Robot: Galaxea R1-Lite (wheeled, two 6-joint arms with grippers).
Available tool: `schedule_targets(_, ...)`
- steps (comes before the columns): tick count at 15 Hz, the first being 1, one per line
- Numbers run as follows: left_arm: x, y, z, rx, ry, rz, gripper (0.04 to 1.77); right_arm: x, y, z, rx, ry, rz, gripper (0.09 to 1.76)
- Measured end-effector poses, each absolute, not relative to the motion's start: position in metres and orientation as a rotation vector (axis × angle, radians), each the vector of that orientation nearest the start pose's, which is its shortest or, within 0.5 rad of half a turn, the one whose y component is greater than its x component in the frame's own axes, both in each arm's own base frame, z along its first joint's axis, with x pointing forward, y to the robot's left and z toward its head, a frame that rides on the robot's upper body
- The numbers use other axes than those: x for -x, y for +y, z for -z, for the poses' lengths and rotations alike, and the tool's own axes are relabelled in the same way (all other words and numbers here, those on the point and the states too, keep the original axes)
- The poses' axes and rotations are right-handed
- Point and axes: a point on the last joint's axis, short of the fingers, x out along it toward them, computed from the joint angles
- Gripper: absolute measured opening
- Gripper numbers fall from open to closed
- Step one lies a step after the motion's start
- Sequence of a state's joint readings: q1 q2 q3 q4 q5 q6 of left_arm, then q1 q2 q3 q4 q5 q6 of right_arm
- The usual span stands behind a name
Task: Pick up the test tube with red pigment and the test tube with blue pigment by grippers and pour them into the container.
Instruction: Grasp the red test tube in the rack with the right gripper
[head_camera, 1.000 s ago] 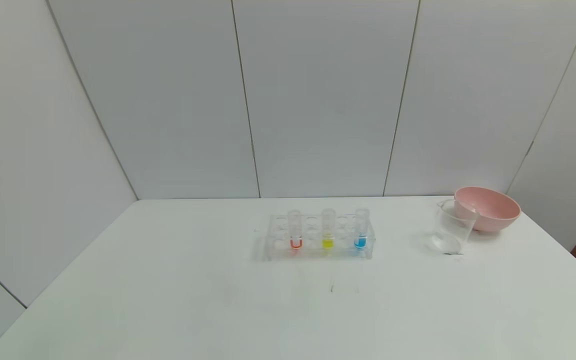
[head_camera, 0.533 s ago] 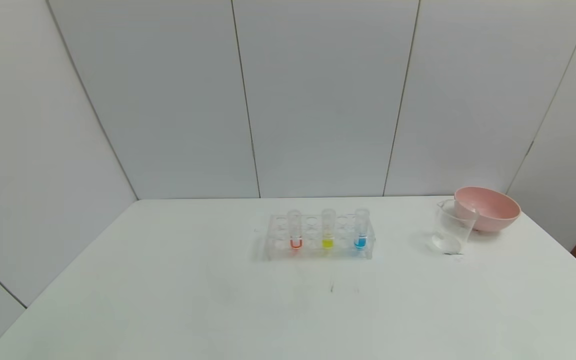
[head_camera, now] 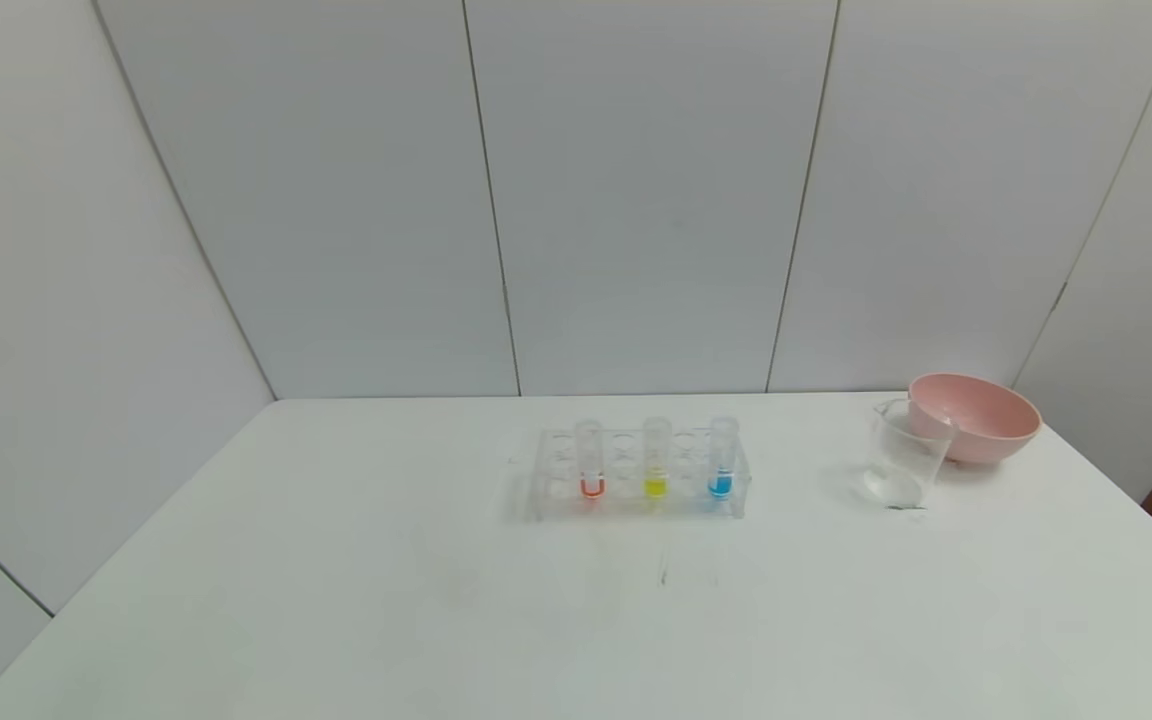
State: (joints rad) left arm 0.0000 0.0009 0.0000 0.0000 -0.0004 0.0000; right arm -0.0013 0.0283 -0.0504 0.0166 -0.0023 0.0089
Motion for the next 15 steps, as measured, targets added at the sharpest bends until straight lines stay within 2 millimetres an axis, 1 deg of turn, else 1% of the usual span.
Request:
schedule_targets(4, 0.023, 0.000, -0.075, 0.000, 0.001, 0.000, 1.76, 0.020, 0.000, -0.131, -0.047, -0.018, -0.013, 1.71)
schedule_targets(6, 0.023, 0.000, -0.075, 0.000, 0.001, 0.000, 1.76, 0.008, 0.000, -0.156, -0.061, -0.046, -0.018, 1.71)
schedule_targets(8, 0.023, 0.000, -0.075, 0.000, 0.001, 0.000, 1.76, -0.013, 0.000, -0.174, -0.064, -0.070, -0.021, 1.71)
schedule_targets(9, 0.023, 0.000, -0.075, 0.000, 0.001, 0.000, 1.76, -0.026, 0.000, -0.180, -0.064, -0.068, -0.021, 1.71)
schedule_targets(11, 0.023, 0.000, -0.075, 0.000, 0.001, 0.000, 1.76, -0.056, 0.001, -0.183, -0.064, -0.033, -0.023, 1.71)
schedule_targets(15, 0.023, 0.000, -0.075, 0.000, 0.001, 0.000, 1.76, -0.115, 0.009, -0.172, -0.065, 0.034, -0.052, 1.71)
